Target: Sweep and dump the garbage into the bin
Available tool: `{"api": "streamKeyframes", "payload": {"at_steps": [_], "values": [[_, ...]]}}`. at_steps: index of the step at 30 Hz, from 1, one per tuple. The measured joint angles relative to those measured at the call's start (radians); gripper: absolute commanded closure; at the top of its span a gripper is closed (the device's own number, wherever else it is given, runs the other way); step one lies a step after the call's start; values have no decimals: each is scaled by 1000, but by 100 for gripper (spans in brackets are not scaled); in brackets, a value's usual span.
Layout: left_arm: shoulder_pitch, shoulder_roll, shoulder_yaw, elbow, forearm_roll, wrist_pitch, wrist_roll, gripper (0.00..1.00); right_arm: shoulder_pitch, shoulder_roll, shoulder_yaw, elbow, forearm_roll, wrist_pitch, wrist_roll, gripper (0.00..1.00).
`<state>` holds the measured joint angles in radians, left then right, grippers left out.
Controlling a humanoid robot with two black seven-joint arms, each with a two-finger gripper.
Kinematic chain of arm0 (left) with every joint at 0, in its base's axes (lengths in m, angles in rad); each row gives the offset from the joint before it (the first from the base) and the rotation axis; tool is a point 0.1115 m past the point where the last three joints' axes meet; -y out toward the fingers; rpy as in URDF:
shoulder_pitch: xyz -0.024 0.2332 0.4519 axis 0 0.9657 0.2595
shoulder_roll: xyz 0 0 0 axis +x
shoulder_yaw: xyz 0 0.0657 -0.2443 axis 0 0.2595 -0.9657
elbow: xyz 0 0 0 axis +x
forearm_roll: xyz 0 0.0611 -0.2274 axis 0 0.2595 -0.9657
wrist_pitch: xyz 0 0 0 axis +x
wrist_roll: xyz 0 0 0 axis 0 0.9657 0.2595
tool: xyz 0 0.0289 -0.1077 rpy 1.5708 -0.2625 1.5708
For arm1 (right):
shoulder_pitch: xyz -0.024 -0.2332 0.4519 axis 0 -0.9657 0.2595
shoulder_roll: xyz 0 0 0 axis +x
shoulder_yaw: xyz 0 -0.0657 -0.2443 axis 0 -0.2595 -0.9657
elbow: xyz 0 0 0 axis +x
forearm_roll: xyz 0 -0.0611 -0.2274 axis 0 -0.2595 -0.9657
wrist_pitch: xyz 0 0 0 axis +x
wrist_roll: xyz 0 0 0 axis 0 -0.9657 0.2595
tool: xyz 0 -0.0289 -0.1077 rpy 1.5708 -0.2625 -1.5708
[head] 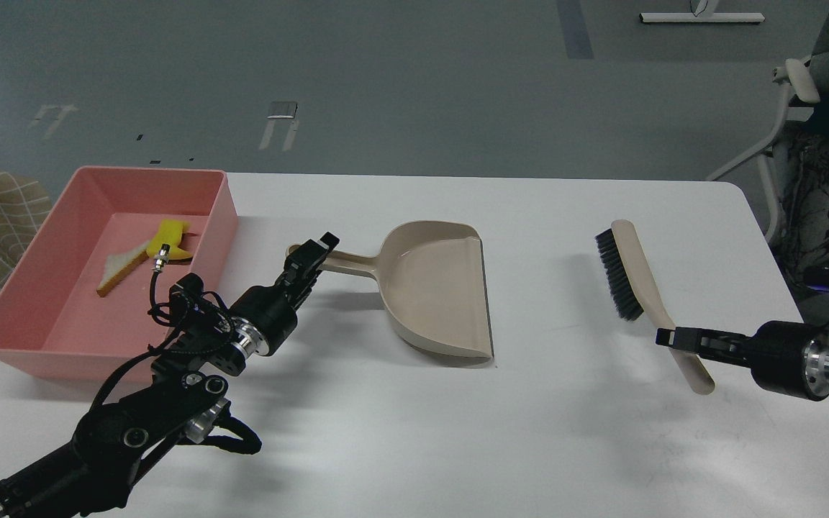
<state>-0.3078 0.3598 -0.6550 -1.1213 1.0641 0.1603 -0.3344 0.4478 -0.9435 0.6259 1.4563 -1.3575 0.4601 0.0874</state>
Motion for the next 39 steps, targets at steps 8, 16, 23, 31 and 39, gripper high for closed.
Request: {"api": "streamKeyframes", "payload": {"at_steps": [8, 16, 23, 31, 39], "values": [[38, 31, 58, -19, -1, -14, -37, 2, 0, 15, 3, -4, 4, 3, 4, 100], [88, 92, 78, -69, -3, -15, -80, 2, -2, 28, 3, -36, 5, 6, 5, 98], [110, 133, 78, -115, -5, -37, -148, 2, -11, 41, 1, -64, 5, 6, 5, 89], [119, 165, 63, -147, -10, -56, -154, 2, -13, 43, 0, -73, 5, 8, 3, 50], [120, 199, 59, -155, -16, -56, -154, 2, -13, 43, 5, -70, 5, 4, 2, 4]]}}
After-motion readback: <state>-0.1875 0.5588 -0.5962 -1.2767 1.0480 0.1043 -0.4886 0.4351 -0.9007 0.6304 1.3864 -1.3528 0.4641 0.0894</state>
